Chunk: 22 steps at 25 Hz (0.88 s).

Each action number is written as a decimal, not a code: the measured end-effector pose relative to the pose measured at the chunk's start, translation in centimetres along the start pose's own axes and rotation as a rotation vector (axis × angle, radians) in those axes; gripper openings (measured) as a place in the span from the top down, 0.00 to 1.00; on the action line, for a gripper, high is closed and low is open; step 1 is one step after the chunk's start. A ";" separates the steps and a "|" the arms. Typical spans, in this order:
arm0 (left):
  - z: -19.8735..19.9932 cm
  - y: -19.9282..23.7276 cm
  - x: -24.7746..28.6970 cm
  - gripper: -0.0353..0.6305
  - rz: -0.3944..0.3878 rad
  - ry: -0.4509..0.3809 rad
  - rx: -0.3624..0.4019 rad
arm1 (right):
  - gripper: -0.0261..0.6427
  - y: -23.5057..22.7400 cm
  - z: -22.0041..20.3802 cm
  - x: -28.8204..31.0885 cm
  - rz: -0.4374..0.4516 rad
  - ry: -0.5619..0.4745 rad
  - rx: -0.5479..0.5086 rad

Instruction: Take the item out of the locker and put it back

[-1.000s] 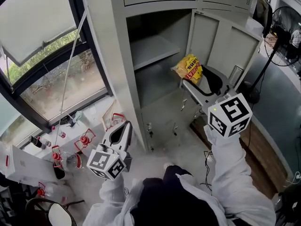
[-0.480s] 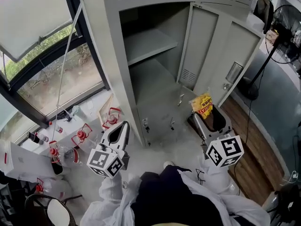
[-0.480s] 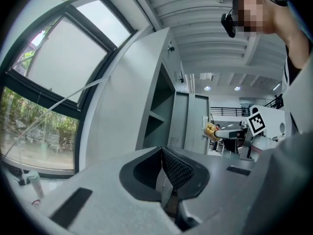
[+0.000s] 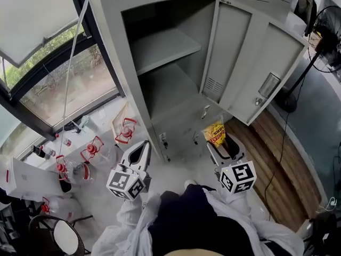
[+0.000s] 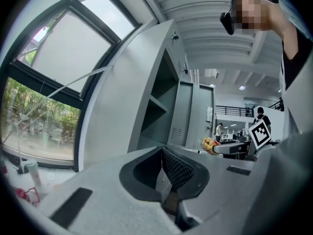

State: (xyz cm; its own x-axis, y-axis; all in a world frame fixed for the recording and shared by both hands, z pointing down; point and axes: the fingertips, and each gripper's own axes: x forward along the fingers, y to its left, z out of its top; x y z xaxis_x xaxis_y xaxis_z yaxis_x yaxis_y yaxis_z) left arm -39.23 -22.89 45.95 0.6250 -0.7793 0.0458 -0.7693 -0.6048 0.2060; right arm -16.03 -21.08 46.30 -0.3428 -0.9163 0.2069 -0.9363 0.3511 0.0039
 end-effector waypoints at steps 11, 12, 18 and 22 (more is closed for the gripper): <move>0.4 -0.1 1.6 0.94 0.039 -0.003 0.003 | 0.56 0.1 1.4 4.9 0.106 0.013 -0.011; 0.4 0.1 1.4 0.94 0.050 -0.001 0.004 | 0.57 0.3 1.7 5.7 0.119 0.017 -0.017; 0.4 2.1 -0.1 0.94 0.132 -0.011 -0.015 | 0.57 2.6 5.0 12.3 0.245 0.008 -0.135; 0.4 3.0 -1.0 0.94 0.184 -0.018 -0.029 | 0.57 3.8 7.5 17.2 0.306 -0.002 -0.164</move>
State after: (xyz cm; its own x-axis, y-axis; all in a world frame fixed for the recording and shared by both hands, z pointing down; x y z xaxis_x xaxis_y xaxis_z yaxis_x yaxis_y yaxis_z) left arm -42.17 -23.96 46.15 0.4710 -0.8795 0.0678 -0.8663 -0.4466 0.2239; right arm -26.05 -36.99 42.53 -0.6063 -0.7639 0.2211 -0.7652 0.6361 0.0992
